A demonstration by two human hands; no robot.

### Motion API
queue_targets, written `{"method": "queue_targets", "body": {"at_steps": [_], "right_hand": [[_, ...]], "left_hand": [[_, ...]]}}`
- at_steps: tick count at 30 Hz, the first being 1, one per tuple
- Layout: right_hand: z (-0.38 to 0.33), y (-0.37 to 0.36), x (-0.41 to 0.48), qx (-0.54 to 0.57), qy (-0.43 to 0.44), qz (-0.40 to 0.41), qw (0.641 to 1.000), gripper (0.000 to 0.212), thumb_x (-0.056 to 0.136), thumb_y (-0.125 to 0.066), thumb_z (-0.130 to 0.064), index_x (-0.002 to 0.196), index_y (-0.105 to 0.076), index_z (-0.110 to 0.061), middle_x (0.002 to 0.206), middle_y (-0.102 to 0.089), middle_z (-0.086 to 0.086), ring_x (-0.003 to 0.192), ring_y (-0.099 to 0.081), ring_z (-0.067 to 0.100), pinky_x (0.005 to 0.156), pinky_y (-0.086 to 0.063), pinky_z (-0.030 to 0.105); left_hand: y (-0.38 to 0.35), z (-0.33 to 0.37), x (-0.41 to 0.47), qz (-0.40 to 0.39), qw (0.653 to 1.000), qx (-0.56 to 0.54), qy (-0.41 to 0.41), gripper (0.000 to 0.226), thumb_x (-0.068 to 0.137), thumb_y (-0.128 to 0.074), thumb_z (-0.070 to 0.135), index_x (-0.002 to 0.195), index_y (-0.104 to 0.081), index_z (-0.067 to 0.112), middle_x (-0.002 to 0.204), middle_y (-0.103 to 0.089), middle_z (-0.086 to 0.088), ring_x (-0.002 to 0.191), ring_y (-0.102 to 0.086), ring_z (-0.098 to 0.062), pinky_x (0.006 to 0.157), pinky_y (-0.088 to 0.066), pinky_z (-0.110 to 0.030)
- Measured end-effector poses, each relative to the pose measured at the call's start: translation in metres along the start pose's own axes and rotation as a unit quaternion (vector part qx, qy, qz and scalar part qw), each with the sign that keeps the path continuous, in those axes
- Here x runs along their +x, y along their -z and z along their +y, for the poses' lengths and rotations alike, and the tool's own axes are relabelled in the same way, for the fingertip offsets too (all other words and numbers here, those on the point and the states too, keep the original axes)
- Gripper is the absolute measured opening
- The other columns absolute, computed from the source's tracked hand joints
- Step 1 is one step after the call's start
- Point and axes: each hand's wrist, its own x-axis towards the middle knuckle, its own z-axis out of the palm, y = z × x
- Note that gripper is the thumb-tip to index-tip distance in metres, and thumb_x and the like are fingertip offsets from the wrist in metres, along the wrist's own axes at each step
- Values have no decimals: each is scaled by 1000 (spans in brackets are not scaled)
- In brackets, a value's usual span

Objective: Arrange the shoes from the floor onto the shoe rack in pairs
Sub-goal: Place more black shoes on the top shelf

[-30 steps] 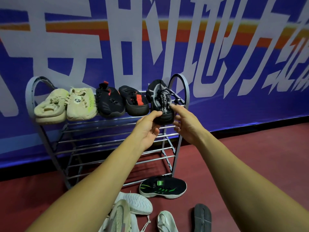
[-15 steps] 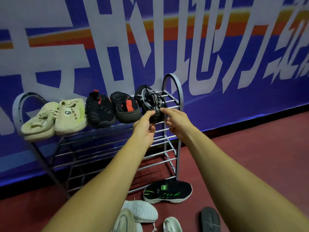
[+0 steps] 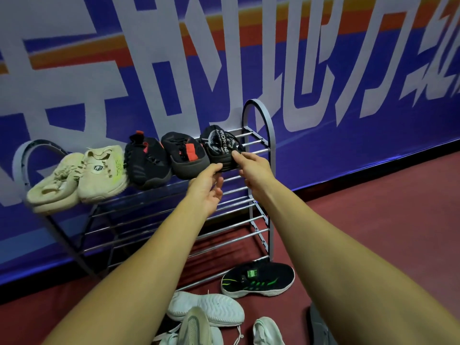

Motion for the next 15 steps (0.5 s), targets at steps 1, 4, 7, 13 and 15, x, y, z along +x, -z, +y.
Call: {"method": "queue_targets", "body": {"at_steps": [1, 4, 7, 13, 15], "right_hand": [[0, 1, 1, -4, -3, -3, 1000, 52, 91, -70, -37, 136, -58, -13, 130, -65, 11, 96, -50, 14, 67, -38, 21], [-3, 7, -1, -29, -14, -20, 999, 51, 94, -68, -35, 138, -56, -12, 127, -65, 9, 82, -53, 9, 61, -37, 19], [-9, 14, -10, -44, -21, -45, 998, 43, 96, -65, -28, 134, -56, -10, 108, -65, 2, 68, -53, 3, 52, -37, 14], [-8, 30, -24, -156, -62, -43, 985, 31, 91, -68, -29, 116, -67, -10, 96, -67, 4, 64, -51, 10, 48, -30, 22], [-4, 32, -31, -181, -73, -40, 980, 32, 90, -68, -28, 116, -68, -9, 98, -68, 6, 65, -52, 12, 42, -29, 18]], "left_hand": [[2, 0, 0, -5, 1000, 4, 1, 16, 82, -77, 18, 94, -67, 18, 88, -70, 3, 67, -59, -6, 51, -35, -17], [8, -1, -1, -15, 1000, 13, -2, 22, 83, -77, 19, 102, -66, 18, 93, -70, 4, 71, -60, -7, 54, -36, -18], [16, -2, -5, -17, 999, 36, -10, 13, 84, -76, 20, 94, -67, 19, 94, -68, 5, 71, -59, -7, 54, -35, -19], [50, -9, -7, -27, 998, 57, -11, 8, 85, -73, 24, 86, -65, 23, 88, -67, 8, 66, -59, -5, 47, -34, -17], [64, -16, -9, -25, 998, 64, -7, 8, 84, -74, 26, 86, -66, 24, 87, -67, 9, 65, -59, -5, 46, -34, -16]]}}
